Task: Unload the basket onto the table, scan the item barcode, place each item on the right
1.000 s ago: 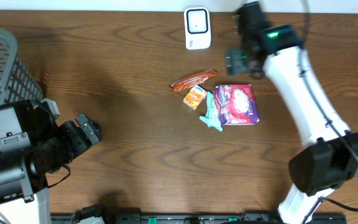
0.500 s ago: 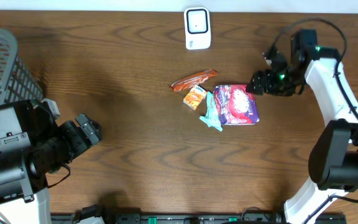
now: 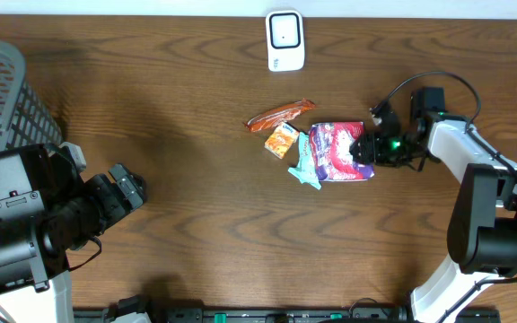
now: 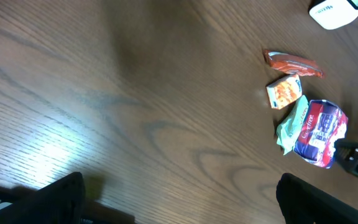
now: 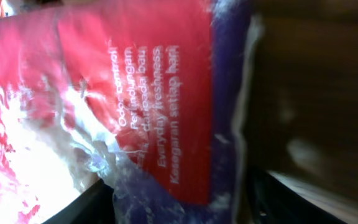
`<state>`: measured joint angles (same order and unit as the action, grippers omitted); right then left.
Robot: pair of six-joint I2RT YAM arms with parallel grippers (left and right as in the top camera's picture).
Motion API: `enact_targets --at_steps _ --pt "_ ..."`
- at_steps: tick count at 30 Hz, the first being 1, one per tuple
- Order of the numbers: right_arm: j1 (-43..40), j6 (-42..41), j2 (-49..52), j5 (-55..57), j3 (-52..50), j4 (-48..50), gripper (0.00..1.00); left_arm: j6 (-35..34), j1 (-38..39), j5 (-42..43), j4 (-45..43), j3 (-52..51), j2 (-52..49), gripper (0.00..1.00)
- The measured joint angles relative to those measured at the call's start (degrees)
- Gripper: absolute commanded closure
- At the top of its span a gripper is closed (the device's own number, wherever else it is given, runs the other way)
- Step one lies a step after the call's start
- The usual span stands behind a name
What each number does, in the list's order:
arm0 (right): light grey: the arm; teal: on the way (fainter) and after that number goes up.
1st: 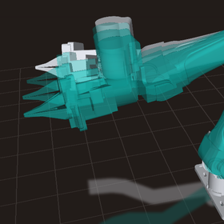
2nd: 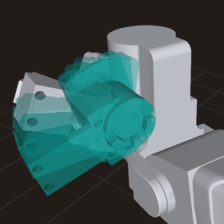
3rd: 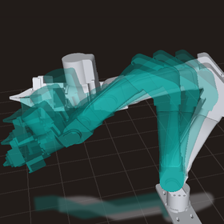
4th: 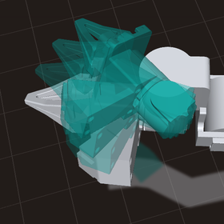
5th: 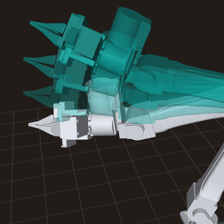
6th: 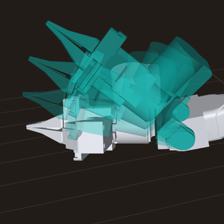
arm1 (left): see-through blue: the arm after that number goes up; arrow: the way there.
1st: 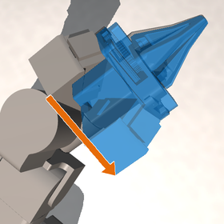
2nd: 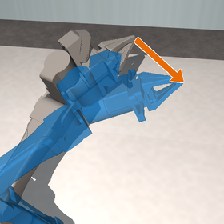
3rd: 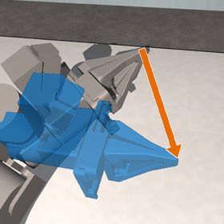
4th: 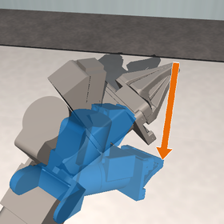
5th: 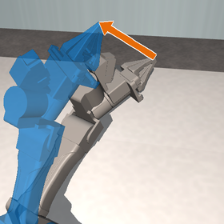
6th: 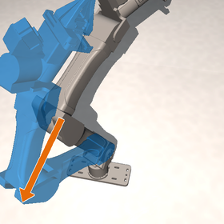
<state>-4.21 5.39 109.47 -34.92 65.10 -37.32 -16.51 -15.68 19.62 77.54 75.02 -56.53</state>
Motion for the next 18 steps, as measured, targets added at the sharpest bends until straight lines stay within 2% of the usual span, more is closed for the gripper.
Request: enact_targets --at_steps 2,5,9,14,18 --pt "0.44 -0.44 0.0 -0.74 -0.5 0.31 0.99 0.0 0.0 0.02 0.02 0.0 0.0 0.02" --pt "0.87 -3.74 0.0 -1.55 -0.55 0.48 0.99 0.0 0.0 0.02 0.0 0.0 0.0 0.02" --pt "0.87 -14.86 0.09 -2.62 1.7 -2.97 0.99 0.0 0.0 0.02 0.0 0.0 0.0 0.02" --pt "0.35 -32.76 0.31 -14.32 10.47 -7.15 0.99 0.0 0.0 0.02 -0.02 0.0 0.0 0.02" --pt "0.31 -43.28 0.28 -25.92 14.69 -6.88 0.99 0.0 0.0 0.02 0.0 0.0 0.0 0.02"
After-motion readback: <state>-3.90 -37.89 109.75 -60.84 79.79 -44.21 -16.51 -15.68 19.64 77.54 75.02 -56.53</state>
